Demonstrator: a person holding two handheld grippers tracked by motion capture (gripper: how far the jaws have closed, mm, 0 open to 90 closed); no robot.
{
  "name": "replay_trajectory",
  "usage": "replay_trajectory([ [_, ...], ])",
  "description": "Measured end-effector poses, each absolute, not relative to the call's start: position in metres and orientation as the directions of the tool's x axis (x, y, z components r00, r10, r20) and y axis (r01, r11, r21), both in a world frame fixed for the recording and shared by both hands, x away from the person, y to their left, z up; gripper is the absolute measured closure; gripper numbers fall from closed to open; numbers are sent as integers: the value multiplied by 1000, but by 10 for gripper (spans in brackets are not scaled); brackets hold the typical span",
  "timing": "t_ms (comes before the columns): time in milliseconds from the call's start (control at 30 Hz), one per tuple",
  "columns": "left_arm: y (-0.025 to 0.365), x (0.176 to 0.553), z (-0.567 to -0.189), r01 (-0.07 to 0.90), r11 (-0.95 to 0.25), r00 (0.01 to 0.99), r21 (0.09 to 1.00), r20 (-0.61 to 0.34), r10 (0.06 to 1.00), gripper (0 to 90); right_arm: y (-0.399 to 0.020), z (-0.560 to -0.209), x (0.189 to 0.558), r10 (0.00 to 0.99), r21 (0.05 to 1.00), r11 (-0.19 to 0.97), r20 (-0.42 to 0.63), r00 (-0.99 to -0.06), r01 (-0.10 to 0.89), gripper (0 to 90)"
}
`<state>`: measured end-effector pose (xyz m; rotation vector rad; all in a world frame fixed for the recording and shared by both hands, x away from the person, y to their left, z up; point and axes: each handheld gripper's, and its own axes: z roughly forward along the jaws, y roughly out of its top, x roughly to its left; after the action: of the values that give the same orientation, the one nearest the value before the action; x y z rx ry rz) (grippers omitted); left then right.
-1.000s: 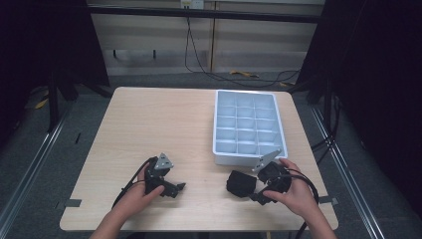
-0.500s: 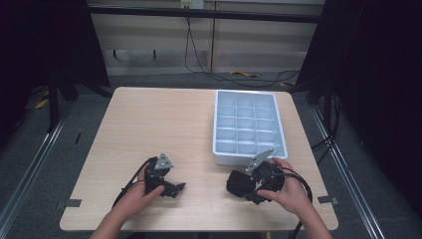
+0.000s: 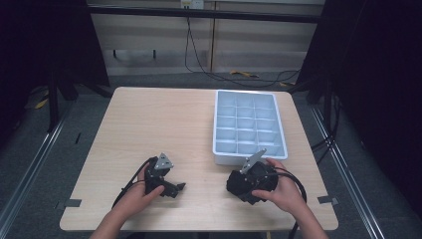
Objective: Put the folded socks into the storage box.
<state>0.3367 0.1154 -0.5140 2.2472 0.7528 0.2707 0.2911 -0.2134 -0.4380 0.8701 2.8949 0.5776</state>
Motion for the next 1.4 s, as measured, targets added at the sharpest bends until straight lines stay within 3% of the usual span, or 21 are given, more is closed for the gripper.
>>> replay_trajectory([
  [200,115,337,-514,436,-555,806,708,-32,592,0,-212,-442,292,541,366,771,55,-840,521,288],
  [467,115,337,-514,436,-556,806,708,-32,591,0,-207,-446,294,510,326,804,50,-859,497,477],
  [567,115,337,-514,436,-555,806,708,-32,592,0,-204,-444,294,490,285,830,39,-871,480,637],
  [667,115,337,-514,436,-555,806,708,-32,592,0,-202,-444,297,485,267,837,42,-874,477,670],
  [767,115,337,-514,436,-556,806,708,-32,591,0,-198,-441,302,488,237,841,53,-871,486,766],
  [1067,115,337,-514,437,-555,806,708,-33,591,0,-198,-431,306,489,257,833,76,-869,491,786],
  [1400,115,337,-514,436,-555,806,708,-32,592,0,-200,-395,304,473,292,836,48,-880,465,788],
])
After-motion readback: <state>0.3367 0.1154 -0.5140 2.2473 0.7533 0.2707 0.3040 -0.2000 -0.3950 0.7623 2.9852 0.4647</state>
